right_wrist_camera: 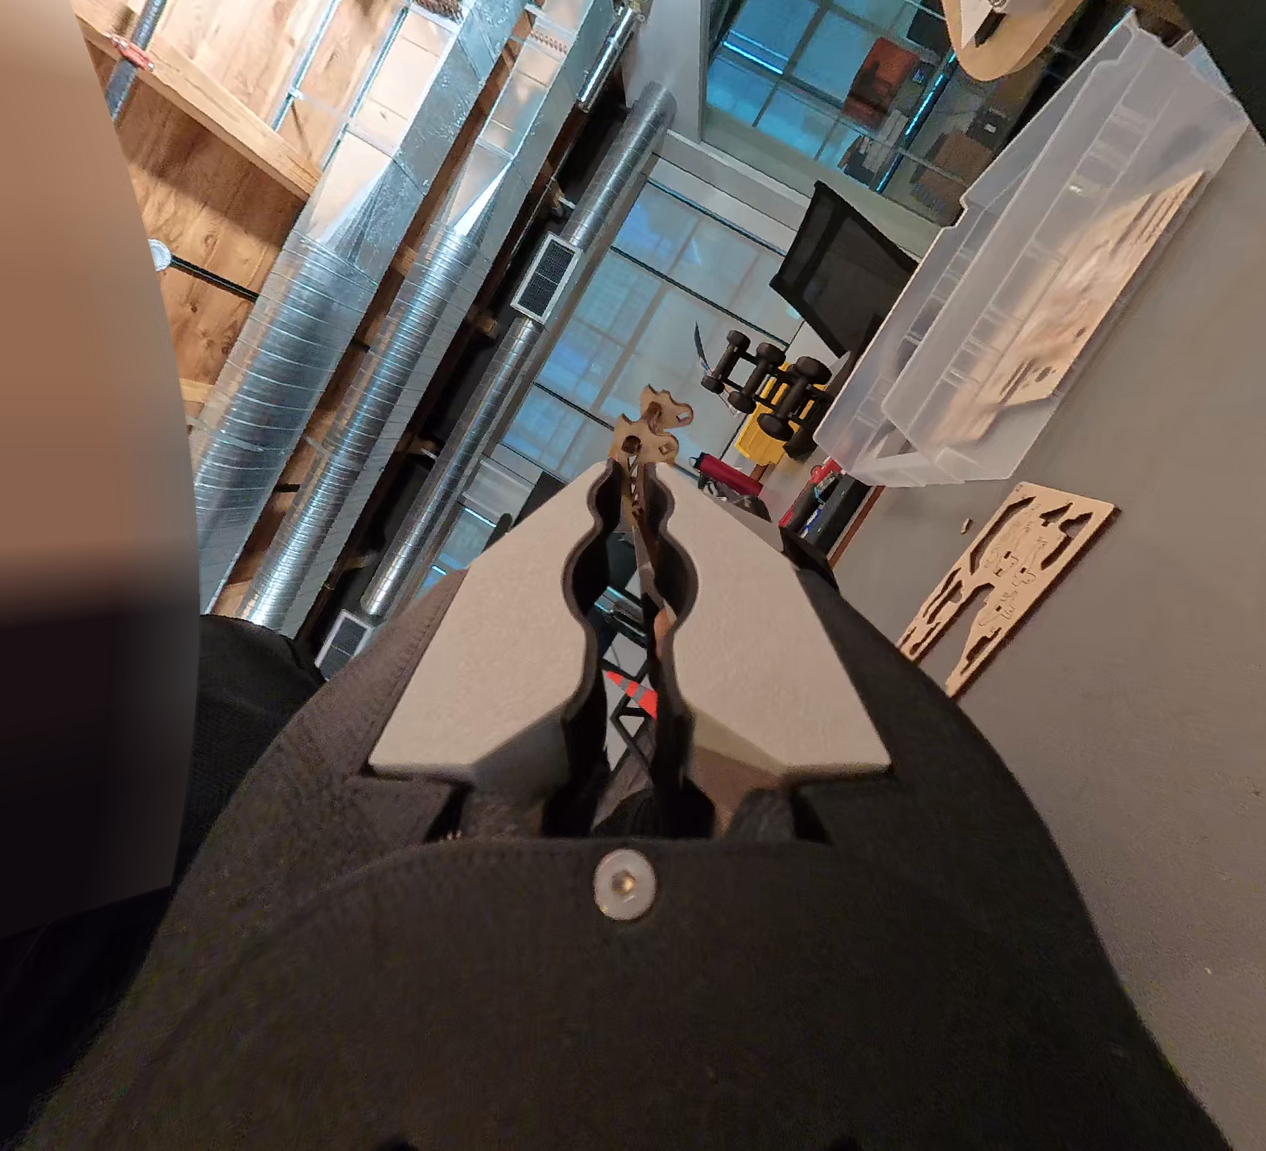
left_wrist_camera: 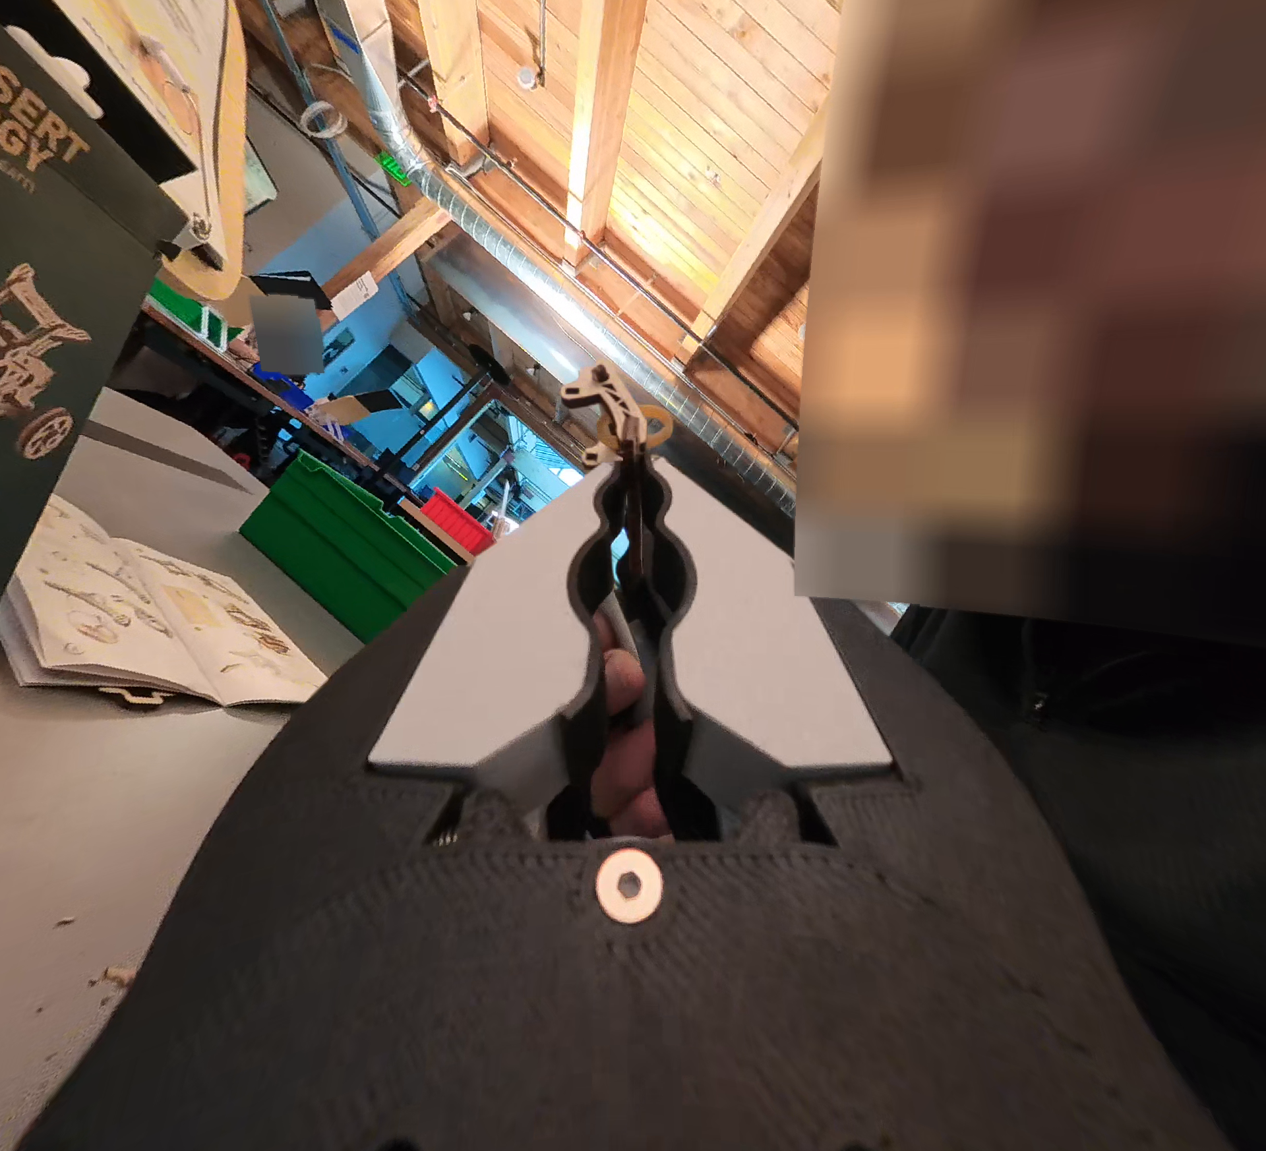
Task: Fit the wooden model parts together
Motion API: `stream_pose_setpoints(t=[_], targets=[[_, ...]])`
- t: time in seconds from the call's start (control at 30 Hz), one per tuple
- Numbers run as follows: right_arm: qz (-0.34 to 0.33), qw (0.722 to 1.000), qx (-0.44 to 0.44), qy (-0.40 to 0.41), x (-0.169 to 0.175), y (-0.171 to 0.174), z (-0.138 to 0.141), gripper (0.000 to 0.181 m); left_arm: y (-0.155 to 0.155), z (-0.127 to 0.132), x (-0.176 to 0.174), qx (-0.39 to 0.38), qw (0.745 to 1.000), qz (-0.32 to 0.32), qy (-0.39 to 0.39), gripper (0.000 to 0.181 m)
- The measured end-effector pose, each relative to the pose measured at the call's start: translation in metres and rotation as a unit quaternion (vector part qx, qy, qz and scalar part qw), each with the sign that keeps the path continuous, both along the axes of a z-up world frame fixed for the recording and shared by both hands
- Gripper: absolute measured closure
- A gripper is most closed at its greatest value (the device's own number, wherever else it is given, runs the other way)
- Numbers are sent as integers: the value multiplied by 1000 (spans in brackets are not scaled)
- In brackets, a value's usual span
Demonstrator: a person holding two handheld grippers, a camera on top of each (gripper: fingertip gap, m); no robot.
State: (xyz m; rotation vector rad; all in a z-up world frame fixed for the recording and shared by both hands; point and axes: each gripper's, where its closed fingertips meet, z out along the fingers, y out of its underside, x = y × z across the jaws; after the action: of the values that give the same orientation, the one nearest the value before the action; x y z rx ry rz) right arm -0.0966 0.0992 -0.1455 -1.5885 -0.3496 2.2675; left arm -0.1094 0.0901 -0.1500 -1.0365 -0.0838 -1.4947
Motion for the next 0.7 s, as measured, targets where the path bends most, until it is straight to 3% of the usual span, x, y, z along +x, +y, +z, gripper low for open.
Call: stream_pose_setpoints(t=[0.3,0.7], targets=[[-39,999,22,8,5,3,-2,178,4,2,6,-17,1000,9,-23,178],[-27,998,55,-1,7,0,-5,178,5,0,15,-38,999,14,-5,180]])
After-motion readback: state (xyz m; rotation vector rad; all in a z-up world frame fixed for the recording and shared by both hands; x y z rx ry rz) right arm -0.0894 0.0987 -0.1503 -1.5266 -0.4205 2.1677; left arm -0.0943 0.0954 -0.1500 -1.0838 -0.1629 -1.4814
